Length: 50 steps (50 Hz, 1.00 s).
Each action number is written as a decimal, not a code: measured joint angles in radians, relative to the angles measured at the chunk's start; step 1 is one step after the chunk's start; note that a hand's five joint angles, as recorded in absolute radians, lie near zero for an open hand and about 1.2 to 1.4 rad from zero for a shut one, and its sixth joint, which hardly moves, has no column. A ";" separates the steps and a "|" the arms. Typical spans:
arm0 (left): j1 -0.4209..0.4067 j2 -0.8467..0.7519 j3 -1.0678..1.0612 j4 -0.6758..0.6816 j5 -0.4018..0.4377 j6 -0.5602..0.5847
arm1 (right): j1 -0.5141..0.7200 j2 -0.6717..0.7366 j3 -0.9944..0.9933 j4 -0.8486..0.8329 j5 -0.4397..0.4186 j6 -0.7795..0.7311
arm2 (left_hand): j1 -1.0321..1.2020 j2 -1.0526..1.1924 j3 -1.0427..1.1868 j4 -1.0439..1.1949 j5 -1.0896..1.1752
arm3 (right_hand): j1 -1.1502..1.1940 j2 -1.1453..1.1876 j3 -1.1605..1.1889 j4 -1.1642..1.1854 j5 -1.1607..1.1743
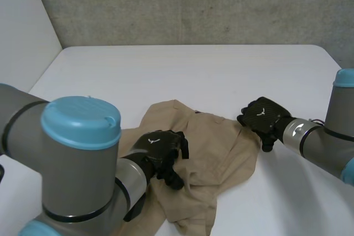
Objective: Fold the shorts.
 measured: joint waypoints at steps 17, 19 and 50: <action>0.003 0.021 0.013 0.076 -0.006 0.038 | -0.017 0.034 0.001 -0.041 -0.074 0.040 | 0.318 0.421 0.420 0.431 0.391 | 0.486 0.622 0.641 0.652 0.640; 0.007 0.080 0.015 0.073 -0.007 0.075 | -0.020 0.025 0.000 -0.041 -0.075 0.047 | 0.318 0.421 0.420 0.431 0.391 | 0.486 0.622 0.641 0.652 0.640; 0.040 0.624 0.249 -0.060 0.009 0.180 | -0.065 -0.700 -0.476 0.377 -0.021 0.386 | 0.324 0.426 0.425 0.432 0.404 | 0.496 0.632 0.645 0.653 0.640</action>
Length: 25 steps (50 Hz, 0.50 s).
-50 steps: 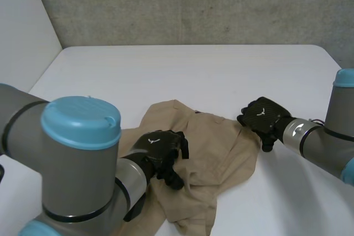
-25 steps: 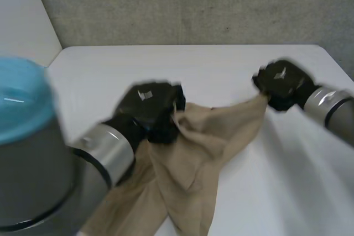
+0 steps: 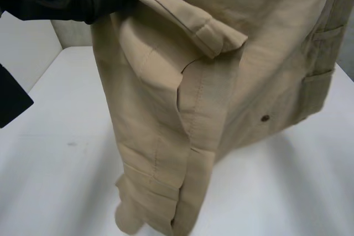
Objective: Fold the shorts.
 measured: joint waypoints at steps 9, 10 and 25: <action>0.187 -0.140 -0.025 0.006 0.092 -0.014 | 0.035 0.182 -0.048 0.027 0.031 -0.008 | 0.000 0.001 0.001 0.000 0.000 | 0.000 0.000 0.000 0.000 0.000; 0.206 -0.170 -0.024 0.008 0.115 -0.017 | 0.041 0.201 -0.049 0.026 0.034 -0.011 | 0.000 0.001 0.001 0.000 0.000 | 0.000 0.000 0.000 0.000 0.000; 0.278 -0.704 0.236 0.088 0.193 0.034 | 0.131 0.700 -0.187 -0.062 0.215 -0.119 | 0.002 0.001 0.001 0.000 0.000 | 0.003 0.000 0.003 0.000 0.000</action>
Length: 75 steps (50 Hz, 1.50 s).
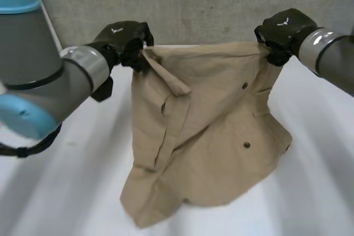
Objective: Fold the shorts.
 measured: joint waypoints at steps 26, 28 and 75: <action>0.061 0.139 -0.150 0.605 -0.003 0.134 | 0.110 -0.188 0.239 -0.620 0.189 0.125 | 0.002 0.000 0.000 0.000 0.014 | 0.006 0.010 0.000 0.004 0.007; 0.068 0.141 -0.216 0.595 0.007 0.135 | 0.115 -0.197 0.309 -0.602 0.183 0.125 | 0.003 0.001 0.001 0.000 0.014 | 0.006 0.010 0.001 0.004 0.007; 0.089 0.242 -0.810 0.253 -0.104 -0.001 | 0.088 -0.137 0.826 -0.561 0.185 0.299 | -0.650 -0.735 -0.733 -0.739 -0.701 | 0.005 0.010 0.009 0.004 0.007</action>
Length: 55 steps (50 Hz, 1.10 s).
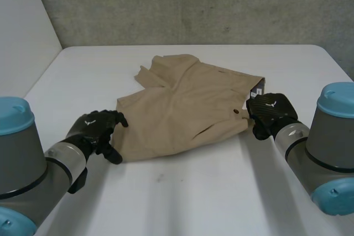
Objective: Fold the shorts.
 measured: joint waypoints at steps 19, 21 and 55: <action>0.008 -0.144 0.026 0.075 0.006 0.007 | 0.009 0.003 0.009 -0.004 -0.002 -0.005 | 0.070 0.076 0.075 0.077 0.068 | 0.000 0.000 0.003 0.000 0.000; 0.008 -0.165 0.036 0.079 0.005 0.010 | 0.009 0.004 0.009 -0.005 -0.003 -0.005 | 0.070 0.076 0.075 0.077 0.068 | 0.000 0.000 0.003 0.000 0.000; 0.010 -0.263 0.058 0.215 -0.002 0.130 | 0.009 0.007 0.009 -0.010 -0.006 -0.006 | 0.373 0.377 0.376 0.379 0.362 | 0.000 0.000 0.003 0.000 0.000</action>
